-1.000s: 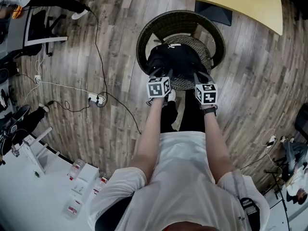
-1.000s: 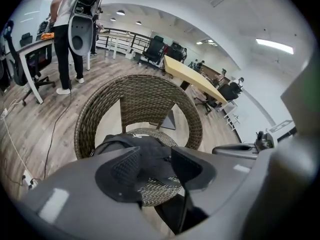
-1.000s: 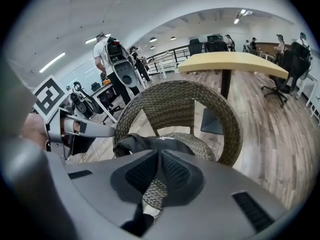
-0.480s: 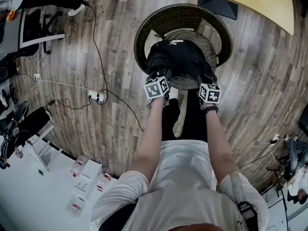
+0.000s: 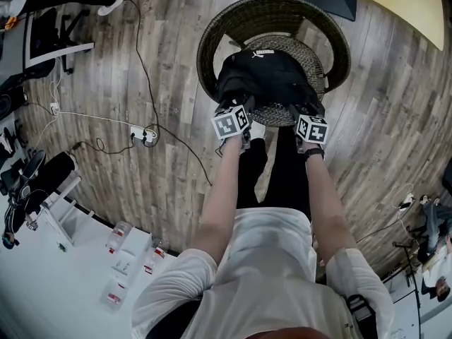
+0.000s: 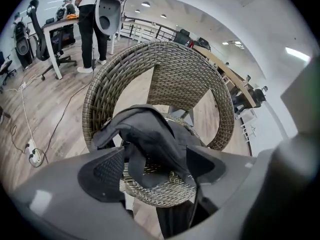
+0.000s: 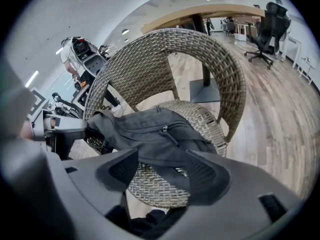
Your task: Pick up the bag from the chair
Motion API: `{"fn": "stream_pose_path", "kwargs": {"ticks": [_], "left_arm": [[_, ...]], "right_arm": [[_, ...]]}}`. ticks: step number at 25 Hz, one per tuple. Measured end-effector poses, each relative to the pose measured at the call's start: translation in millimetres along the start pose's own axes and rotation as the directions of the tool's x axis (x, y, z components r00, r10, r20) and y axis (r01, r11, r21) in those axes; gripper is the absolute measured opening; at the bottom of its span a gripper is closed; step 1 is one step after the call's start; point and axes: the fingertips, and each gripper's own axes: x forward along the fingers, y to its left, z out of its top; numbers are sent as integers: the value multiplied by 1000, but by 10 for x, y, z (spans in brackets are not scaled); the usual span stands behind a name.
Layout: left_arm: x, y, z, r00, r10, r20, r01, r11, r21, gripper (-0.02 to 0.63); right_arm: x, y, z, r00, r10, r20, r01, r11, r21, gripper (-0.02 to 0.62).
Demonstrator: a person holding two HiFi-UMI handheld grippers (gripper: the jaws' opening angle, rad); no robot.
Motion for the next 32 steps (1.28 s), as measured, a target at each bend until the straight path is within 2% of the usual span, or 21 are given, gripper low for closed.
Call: {"fn": "stream_pose_path", "kwargs": {"ticks": [3,6,8,10,13,18,23,26,28,29,32], "left_arm": [[69,-13,-44,1000,-20,-5,20,1000,-24,385],[169,-55,-59,998,-62,-11,61,997,-44,411],[208,-42,-29,996,-84,7,84,993,-83,419],[232,1,0,996,-89,24,92,989,-115,423],[305,33,62,994,-92,58,100,983,-156,428],[426,53,196,986,-127,105,148,962,-231,430],[456,0,284,966,-227,123,254,920,-297,425],[492,65,270,971,-209,116,236,919,-316,400],[511,126,235,979,-175,106,200,927,-317,344],[521,151,220,982,-158,100,182,932,-314,306],[559,187,192,987,-133,86,153,939,-307,265]], "right_arm": [[84,-71,-89,1000,10,15,-11,997,73,293],[153,-192,-151,999,12,46,-23,971,237,310],[213,-264,-227,998,6,68,-31,922,385,322],[292,-281,-316,996,15,93,-61,856,514,335],[409,-316,-406,992,25,126,-100,766,635,356],[587,-348,-419,984,15,177,-146,644,751,360],[719,-356,-350,974,29,227,-201,584,787,360],[803,-323,-350,972,35,234,-217,523,824,359],[855,-302,-386,971,36,238,-225,483,846,359],[877,-296,-403,971,37,238,-227,471,852,359],[932,-286,-459,972,44,229,-224,452,863,357]]}}
